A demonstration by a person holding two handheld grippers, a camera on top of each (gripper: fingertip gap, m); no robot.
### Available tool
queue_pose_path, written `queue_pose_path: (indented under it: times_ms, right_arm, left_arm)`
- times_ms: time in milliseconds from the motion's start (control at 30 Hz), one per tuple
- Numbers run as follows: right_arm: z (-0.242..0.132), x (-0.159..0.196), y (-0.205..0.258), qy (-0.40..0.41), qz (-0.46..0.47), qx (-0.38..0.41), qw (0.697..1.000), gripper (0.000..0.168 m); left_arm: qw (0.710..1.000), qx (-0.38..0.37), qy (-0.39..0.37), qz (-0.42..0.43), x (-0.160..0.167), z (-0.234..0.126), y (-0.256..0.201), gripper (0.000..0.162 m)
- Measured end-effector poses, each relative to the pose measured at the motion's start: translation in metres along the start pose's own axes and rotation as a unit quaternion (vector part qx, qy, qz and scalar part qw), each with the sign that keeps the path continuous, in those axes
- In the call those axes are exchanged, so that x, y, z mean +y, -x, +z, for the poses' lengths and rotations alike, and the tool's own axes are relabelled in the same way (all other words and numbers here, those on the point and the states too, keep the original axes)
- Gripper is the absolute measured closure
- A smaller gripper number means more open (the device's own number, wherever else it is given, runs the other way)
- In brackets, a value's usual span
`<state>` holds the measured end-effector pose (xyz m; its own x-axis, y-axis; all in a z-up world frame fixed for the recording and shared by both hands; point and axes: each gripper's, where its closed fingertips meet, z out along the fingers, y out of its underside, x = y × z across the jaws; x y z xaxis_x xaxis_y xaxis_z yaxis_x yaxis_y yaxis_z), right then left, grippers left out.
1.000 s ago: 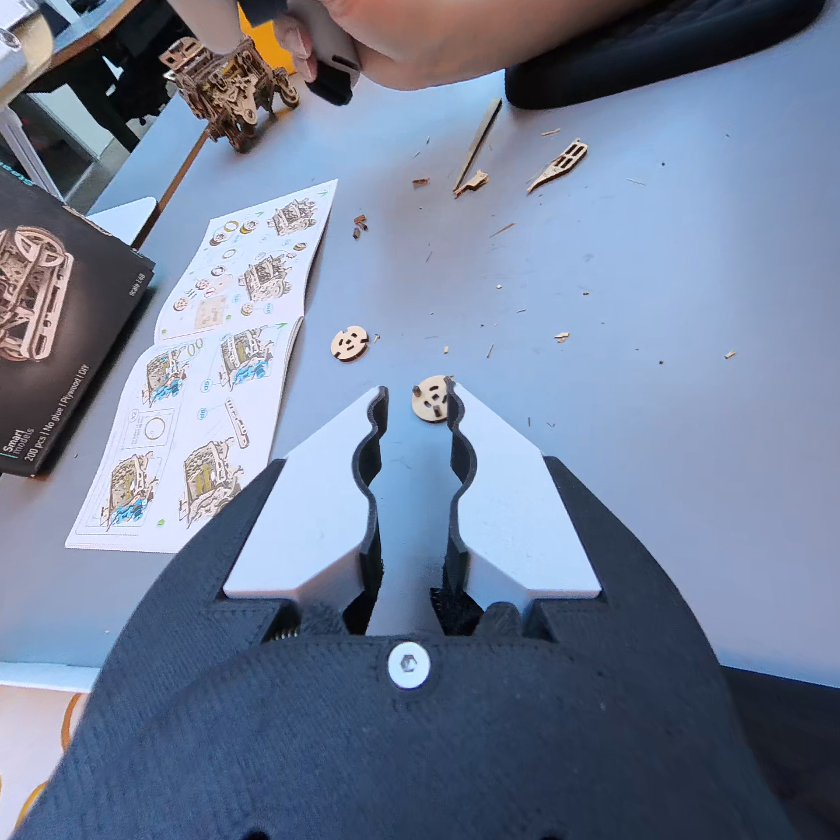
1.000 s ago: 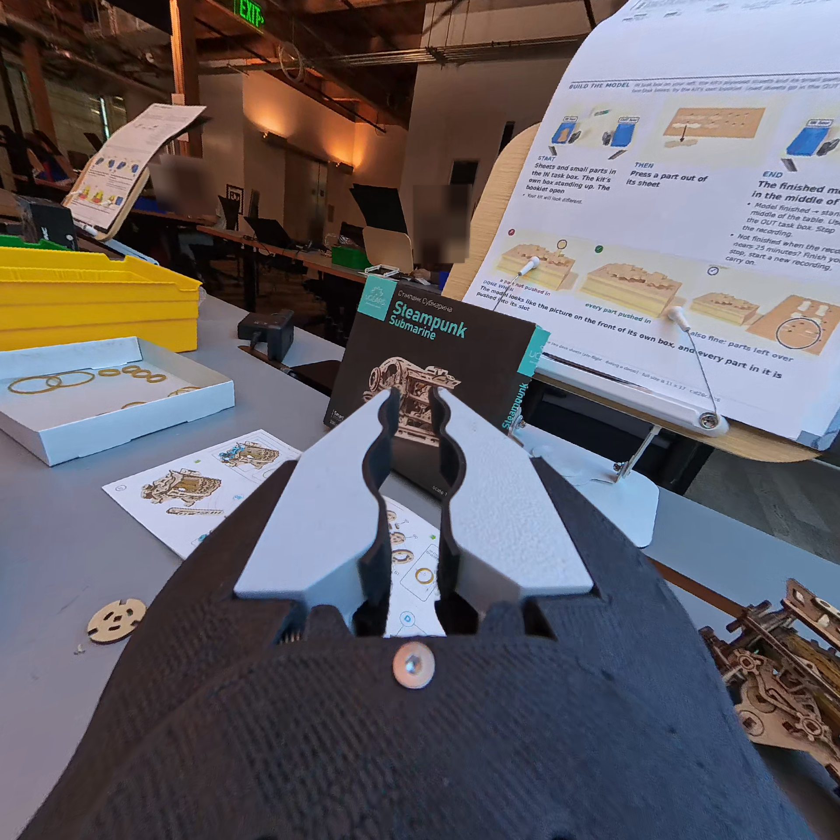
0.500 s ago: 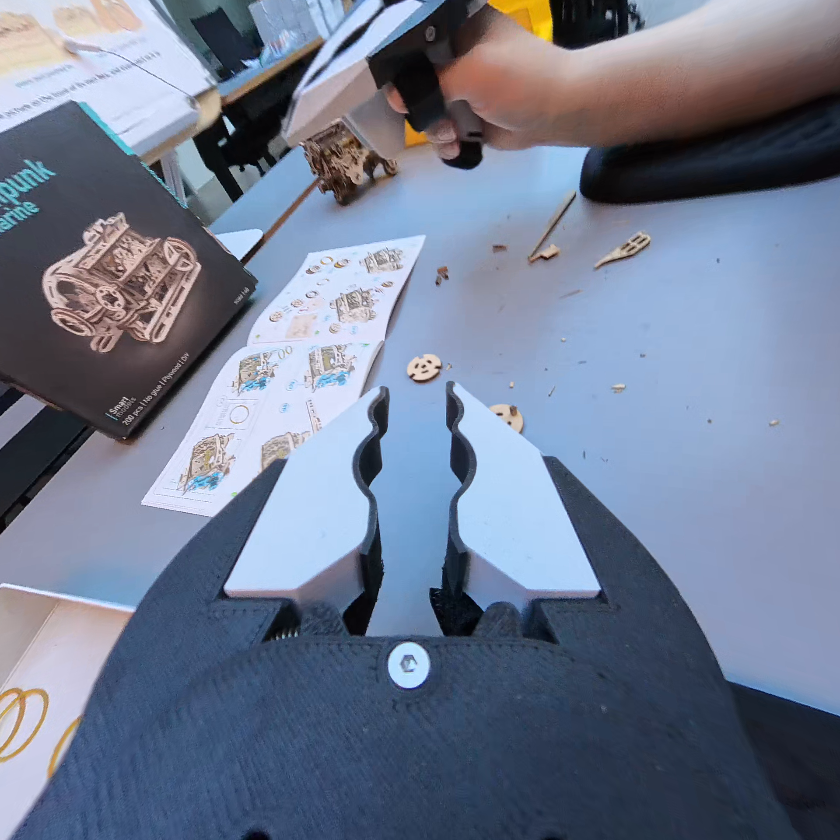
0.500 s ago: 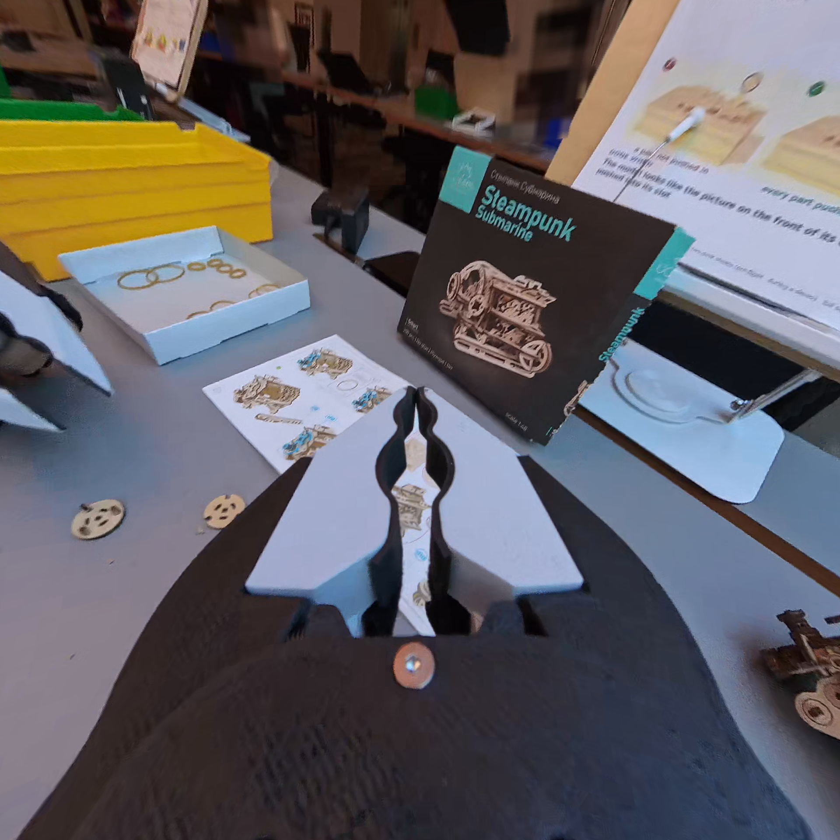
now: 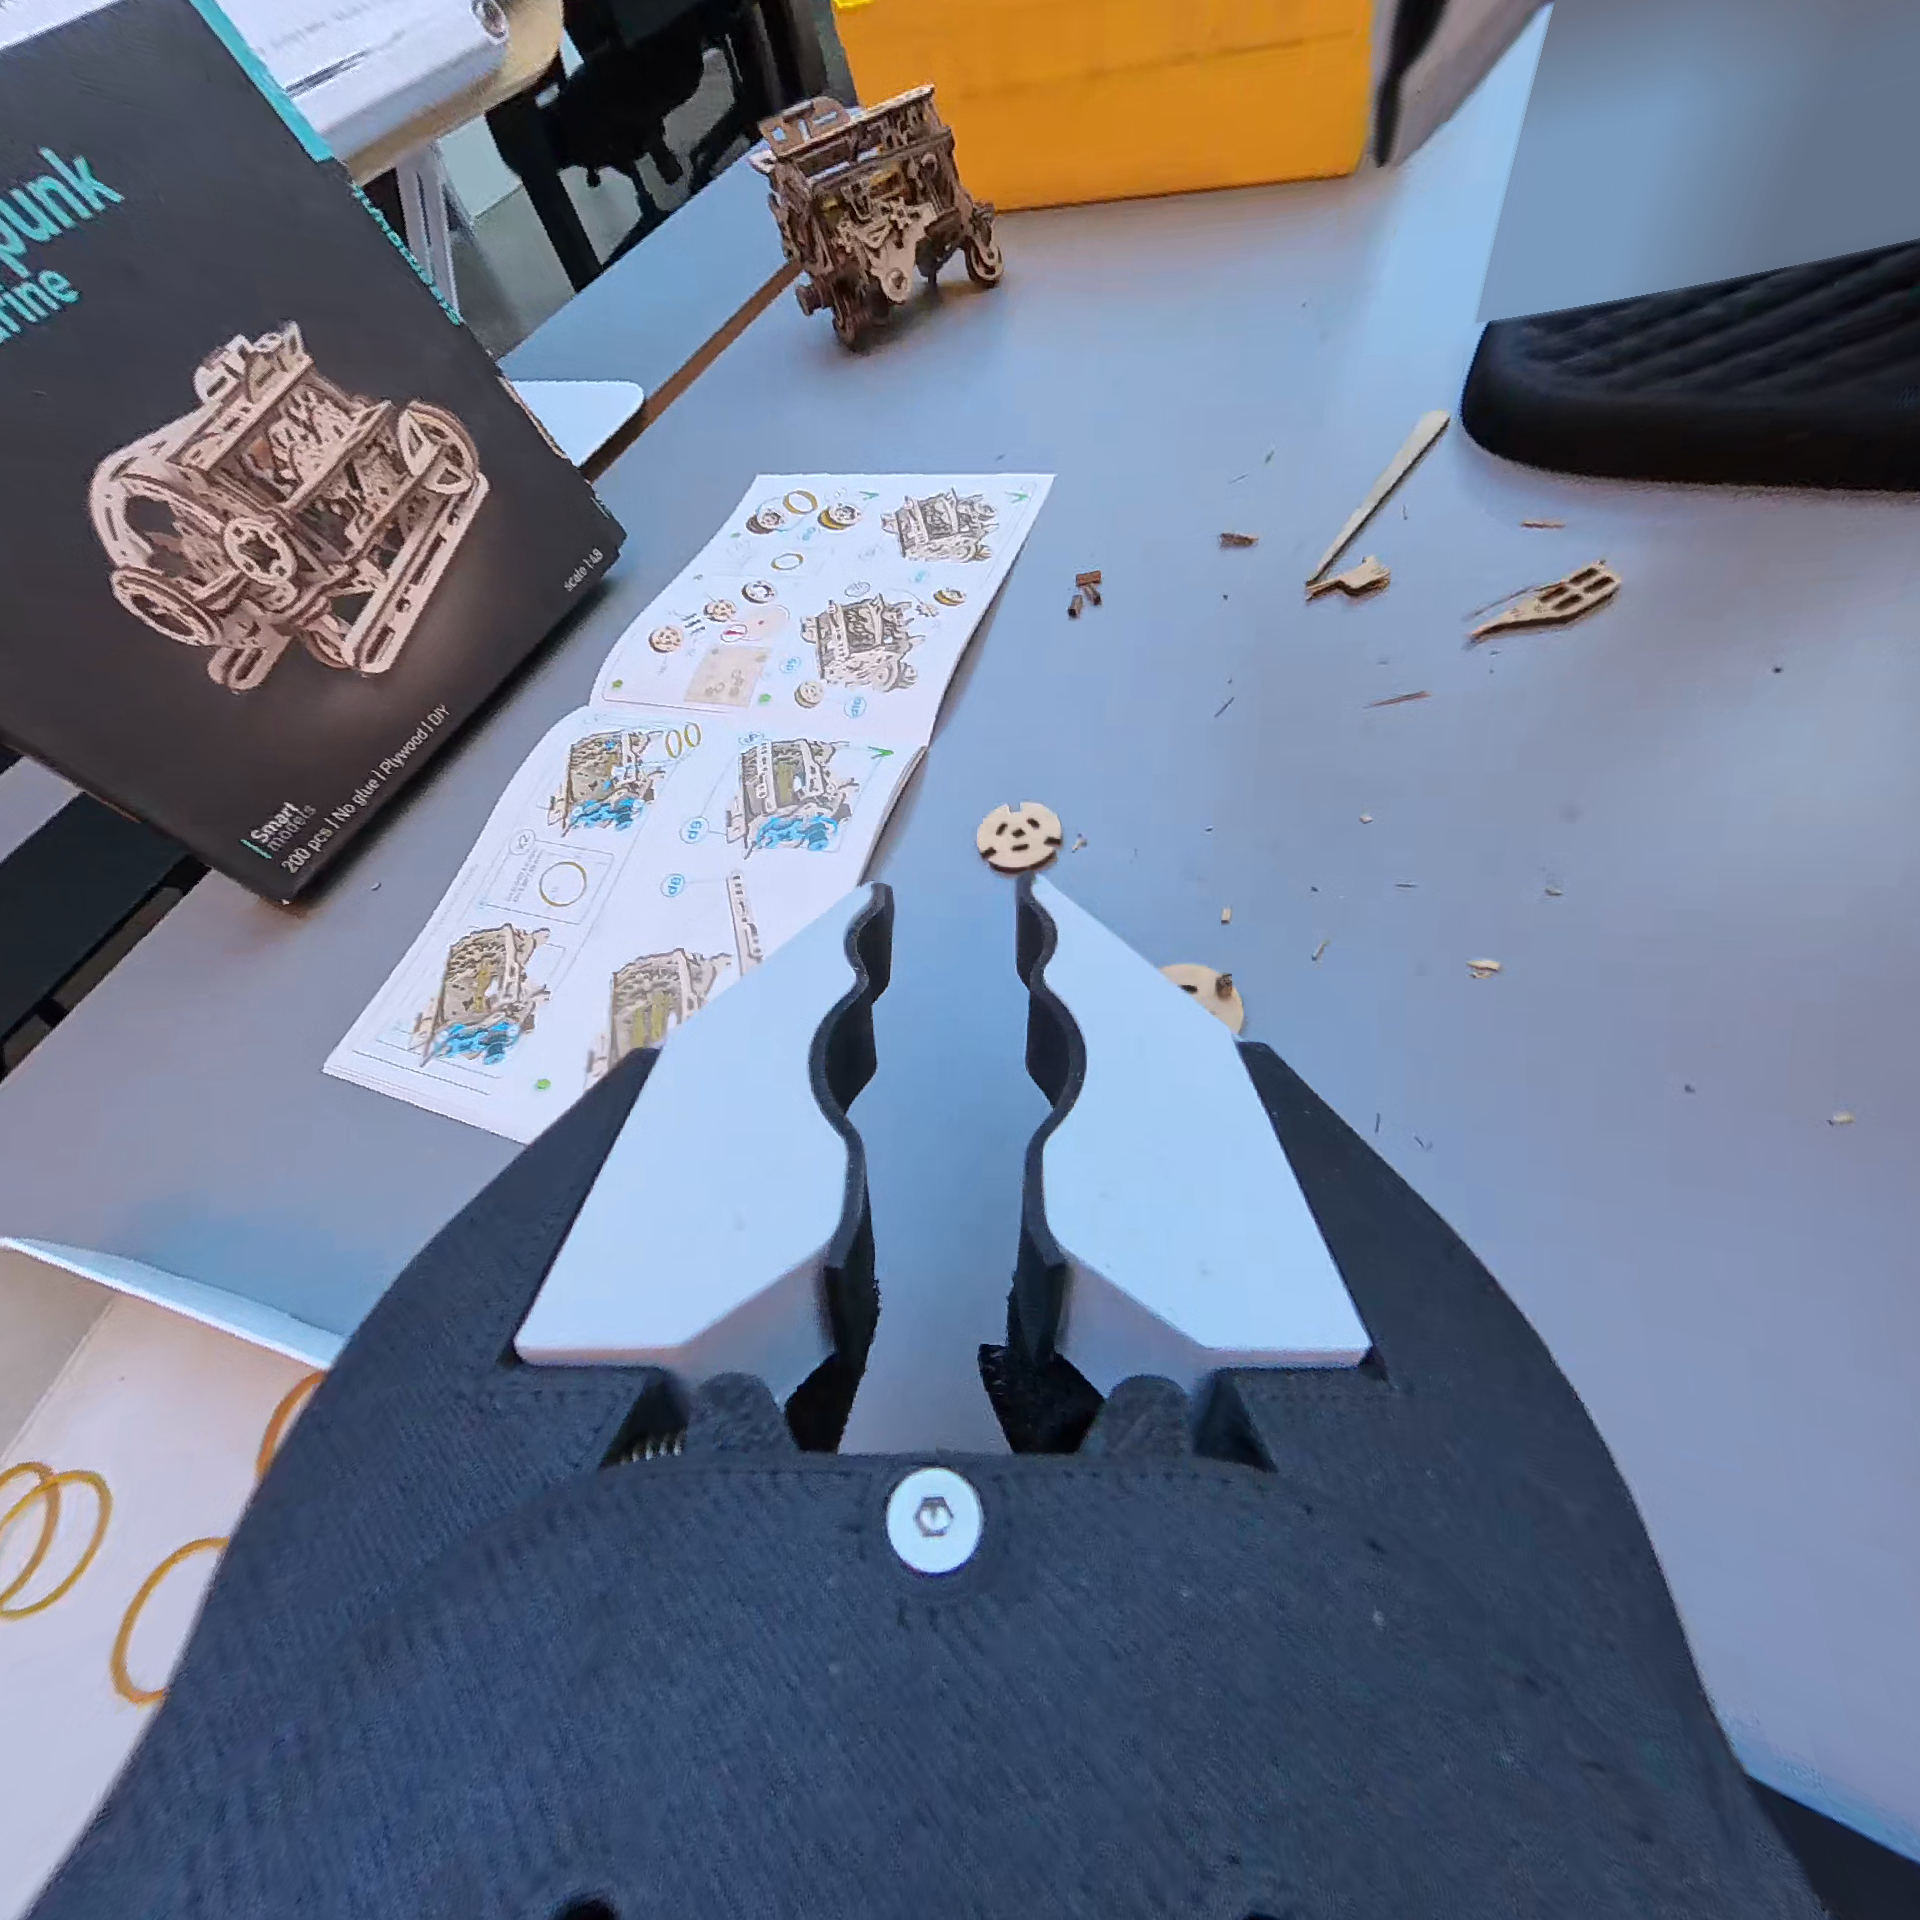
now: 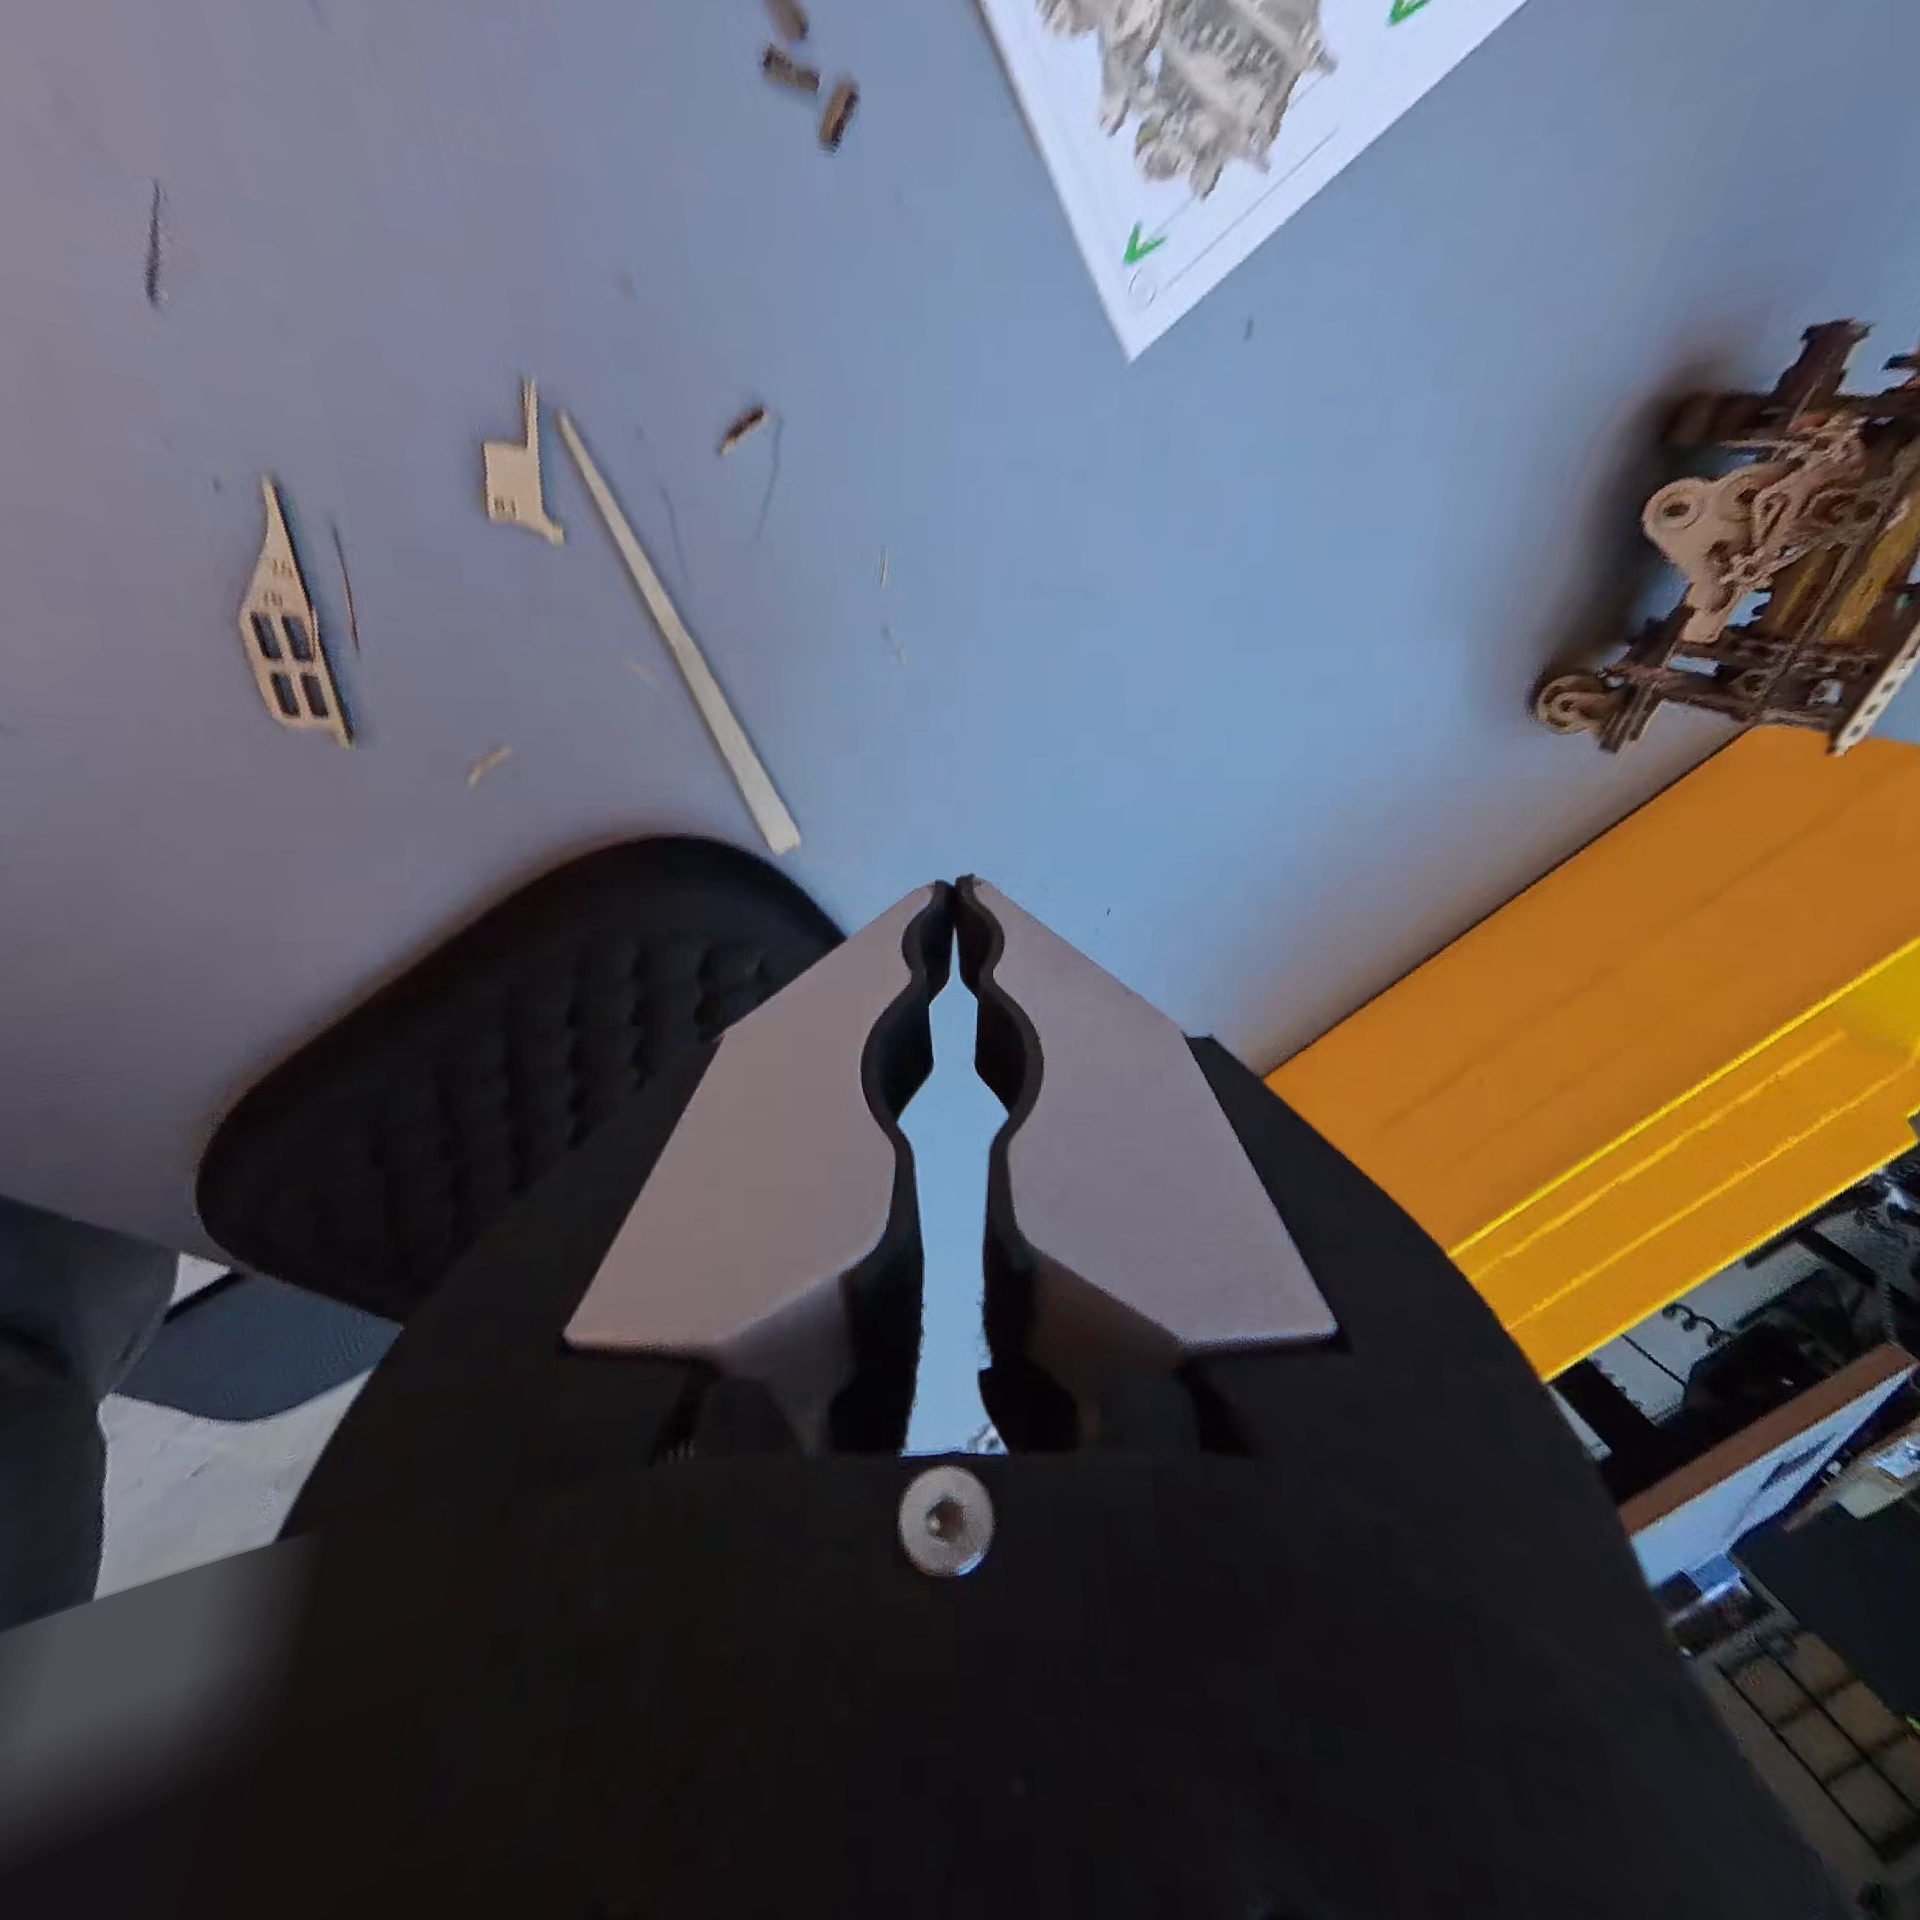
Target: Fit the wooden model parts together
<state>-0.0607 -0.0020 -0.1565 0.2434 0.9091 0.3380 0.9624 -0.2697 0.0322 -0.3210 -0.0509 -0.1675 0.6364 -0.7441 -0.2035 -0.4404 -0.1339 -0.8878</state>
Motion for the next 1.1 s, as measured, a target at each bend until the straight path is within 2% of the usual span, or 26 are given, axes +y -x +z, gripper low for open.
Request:
queue_pose_path:
  times_ms: [33, 333, 467, 600, 933, 1100]
  right_arm:
    - [0.000, 0.009, 0.002, 0.014, -0.007, -0.001, 1.000, 0.168]
    - [-0.001, 0.055, -0.017, 0.039, 0.048, -0.010, 0.998, 0.168]
    - [-0.011, 0.057, -0.017, 0.010, 0.052, -0.022, 0.998, 0.168]
    - [-0.006, 0.070, -0.016, 0.027, 0.038, -0.044, 0.998, 0.168]
    - [0.021, 0.068, -0.023, 0.075, 0.045, -0.081, 0.993, 0.168]
    - [0.029, 0.065, -0.026, 0.094, 0.044, -0.077, 0.992, 0.168]
  left_arm:
    - [1.000, -0.008, 0.007, 0.004, 0.000, 0.001, 0.002, 0.140]
    - [0.999, -0.034, -0.015, 0.020, -0.043, 0.017, 0.004, 0.141]
    - [0.998, -0.052, -0.035, 0.029, -0.067, 0.020, 0.007, 0.142]
    - [0.995, -0.062, -0.075, 0.019, -0.086, 0.021, 0.012, 0.143]
    - [0.993, -0.064, -0.099, -0.030, -0.075, 0.033, 0.040, 0.145]
    - [0.994, -0.078, -0.079, -0.019, -0.059, 0.029, 0.050, 0.145]
